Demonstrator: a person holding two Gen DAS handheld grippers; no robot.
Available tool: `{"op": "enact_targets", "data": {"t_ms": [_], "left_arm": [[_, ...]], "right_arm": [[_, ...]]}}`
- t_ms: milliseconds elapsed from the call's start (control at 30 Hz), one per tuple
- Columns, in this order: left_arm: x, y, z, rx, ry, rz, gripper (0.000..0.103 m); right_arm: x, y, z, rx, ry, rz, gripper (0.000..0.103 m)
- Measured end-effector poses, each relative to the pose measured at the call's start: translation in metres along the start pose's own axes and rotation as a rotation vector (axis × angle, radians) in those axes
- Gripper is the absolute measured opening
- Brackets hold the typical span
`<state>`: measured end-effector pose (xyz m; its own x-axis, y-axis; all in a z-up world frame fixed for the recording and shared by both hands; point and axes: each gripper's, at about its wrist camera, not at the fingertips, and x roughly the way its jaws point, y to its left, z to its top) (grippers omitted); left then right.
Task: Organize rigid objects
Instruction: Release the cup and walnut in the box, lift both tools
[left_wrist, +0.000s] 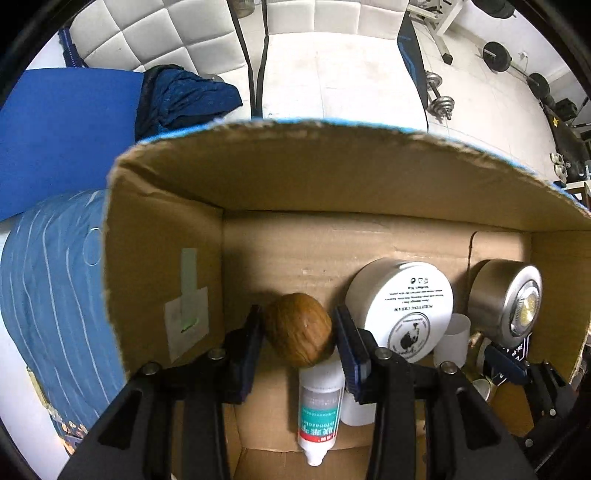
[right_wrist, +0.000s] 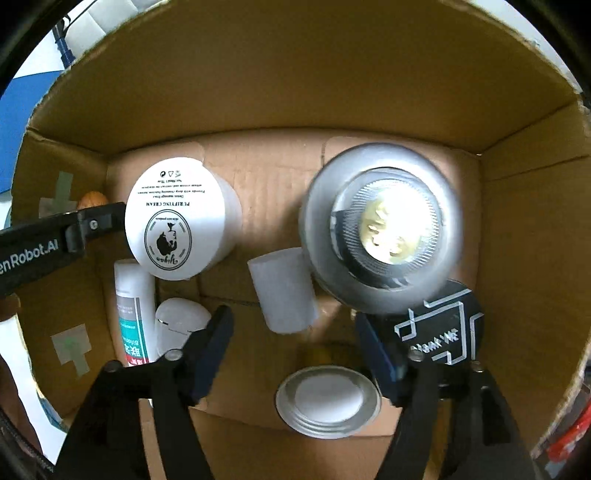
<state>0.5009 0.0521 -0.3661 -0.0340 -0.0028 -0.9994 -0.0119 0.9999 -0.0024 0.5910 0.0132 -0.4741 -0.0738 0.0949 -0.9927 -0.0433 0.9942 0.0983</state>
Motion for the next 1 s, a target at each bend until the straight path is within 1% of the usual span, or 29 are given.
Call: {"op": "enact_targets", "data": {"t_ms": [67,100,133,167,200,233,267,300,333,367,400,433,533,633,767,800,833,900,1000], "left_arm": [[-0.005,0.002,-0.002,0.001,-0.011,-0.001,0.037],[-0.009,0.002,-0.003,0.002,-0.017,0.001,0.04],[-0.012,0.002,-0.005,0.004,-0.025,0.0,0.046],[-0.014,0.002,-0.005,0.005,-0.031,0.004,0.049],[-0.018,0.003,-0.006,0.003,-0.042,0.015,0.056],[-0.023,0.005,-0.008,0.002,-0.056,0.019,0.062],[-0.026,0.006,-0.009,0.001,-0.065,0.017,0.064],[-0.03,0.008,-0.011,-0.004,-0.074,0.013,0.071],[-0.035,0.01,-0.015,-0.013,-0.087,0.01,0.076],[-0.038,0.011,-0.017,-0.016,-0.095,-0.006,0.077],[-0.041,0.012,-0.02,-0.02,-0.101,-0.011,0.087],[-0.047,0.012,-0.026,-0.025,-0.113,-0.001,0.093],[-0.06,0.013,-0.041,-0.028,-0.154,-0.016,0.098],[-0.074,0.013,-0.063,-0.019,-0.195,-0.03,0.098],[-0.094,0.01,-0.095,-0.013,-0.257,-0.029,0.098],[-0.098,0.009,-0.102,-0.012,-0.268,-0.033,0.098],[-0.101,0.008,-0.108,-0.009,-0.275,-0.037,0.098],[-0.106,0.007,-0.117,-0.008,-0.282,-0.044,0.098],[-0.115,0.004,-0.131,-0.004,-0.297,-0.038,0.098]], "right_arm": [[-0.004,0.0,-0.004,-0.001,-0.002,0.003,0.073],[-0.008,0.001,-0.008,-0.003,-0.006,0.001,0.074],[-0.011,0.002,-0.011,-0.005,-0.013,0.0,0.076],[-0.015,0.003,-0.013,-0.007,-0.02,0.005,0.078],[-0.017,0.004,-0.015,-0.007,-0.023,0.005,0.08],[-0.021,0.005,-0.017,-0.01,-0.029,-0.005,0.08],[-0.023,0.005,-0.019,-0.012,-0.035,-0.012,0.08],[-0.026,0.005,-0.02,-0.012,-0.04,-0.016,0.083],[-0.03,0.004,-0.022,-0.012,-0.048,-0.021,0.09],[-0.032,0.004,-0.021,-0.011,-0.058,-0.025,0.094],[-0.035,0.004,-0.025,-0.009,-0.069,-0.026,0.099],[-0.041,0.004,-0.033,-0.009,-0.08,-0.033,0.103],[-0.05,0.002,-0.047,-0.014,-0.105,-0.068,0.103],[-0.059,-0.009,-0.067,0.003,-0.127,-0.069,0.103],[-0.068,-0.015,-0.09,0.021,-0.159,-0.074,0.103],[-0.075,-0.016,-0.092,0.024,-0.166,-0.073,0.103],[-0.089,-0.012,-0.093,0.026,-0.174,-0.068,0.103],[-0.096,-0.02,-0.101,0.029,-0.18,-0.067,0.103],[-0.107,-0.019,-0.113,0.026,-0.189,-0.064,0.103]]}}
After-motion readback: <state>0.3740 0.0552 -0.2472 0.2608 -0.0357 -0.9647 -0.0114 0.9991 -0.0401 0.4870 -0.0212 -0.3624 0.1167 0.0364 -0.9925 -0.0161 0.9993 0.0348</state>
